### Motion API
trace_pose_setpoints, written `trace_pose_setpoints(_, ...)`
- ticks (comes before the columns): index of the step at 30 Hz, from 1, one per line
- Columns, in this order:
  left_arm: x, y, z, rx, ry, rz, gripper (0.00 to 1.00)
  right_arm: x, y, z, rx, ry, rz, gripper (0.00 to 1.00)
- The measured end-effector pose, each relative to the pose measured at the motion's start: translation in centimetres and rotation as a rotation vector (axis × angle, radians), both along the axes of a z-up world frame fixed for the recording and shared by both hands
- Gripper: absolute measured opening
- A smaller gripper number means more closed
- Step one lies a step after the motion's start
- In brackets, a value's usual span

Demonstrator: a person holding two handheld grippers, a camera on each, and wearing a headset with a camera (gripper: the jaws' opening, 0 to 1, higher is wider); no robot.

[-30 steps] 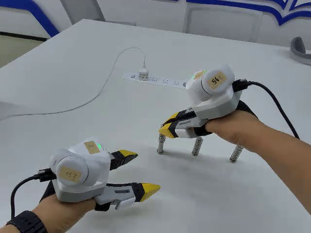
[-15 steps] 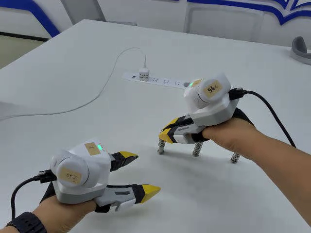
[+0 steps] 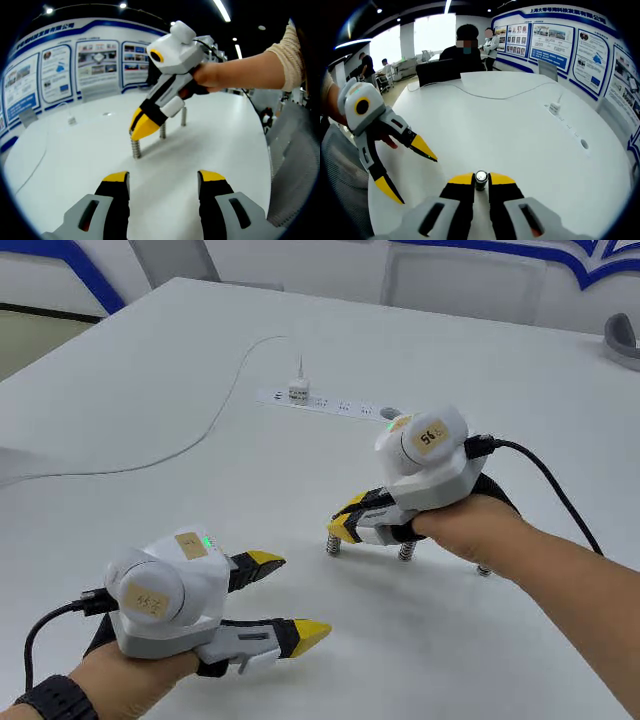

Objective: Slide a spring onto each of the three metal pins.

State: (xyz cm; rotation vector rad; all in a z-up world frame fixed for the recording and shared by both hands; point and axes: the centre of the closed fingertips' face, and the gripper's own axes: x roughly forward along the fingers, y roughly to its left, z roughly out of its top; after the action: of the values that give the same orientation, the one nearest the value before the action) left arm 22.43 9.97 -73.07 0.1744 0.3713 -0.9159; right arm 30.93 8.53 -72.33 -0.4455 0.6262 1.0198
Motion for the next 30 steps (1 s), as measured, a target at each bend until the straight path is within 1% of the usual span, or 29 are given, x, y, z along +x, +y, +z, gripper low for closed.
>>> trace_pose_setpoints(5, 0.1, 0.0, 0.0, -0.001, -0.001, 0.002, 0.56, -0.1, 0.0, -0.4, -0.009, 0.010, 0.001, 0.12)
trace_pose_setpoints(14, 0.2, 0.1, 0.0, -0.004, -0.002, 0.002, 0.56, -0.2, -0.4, -0.5, -0.011, 0.007, -0.007, 0.15)
trace_pose_setpoints(23, 0.4, 0.2, 0.2, -0.005, -0.006, 0.008, 0.57, -0.7, -1.1, 0.2, 0.004, -0.006, -0.023, 0.18)
trace_pose_setpoints(30, 0.5, 0.2, 0.3, -0.007, -0.008, 0.012, 0.58, -1.7, -1.8, 0.7, 0.020, -0.017, -0.029, 0.19)
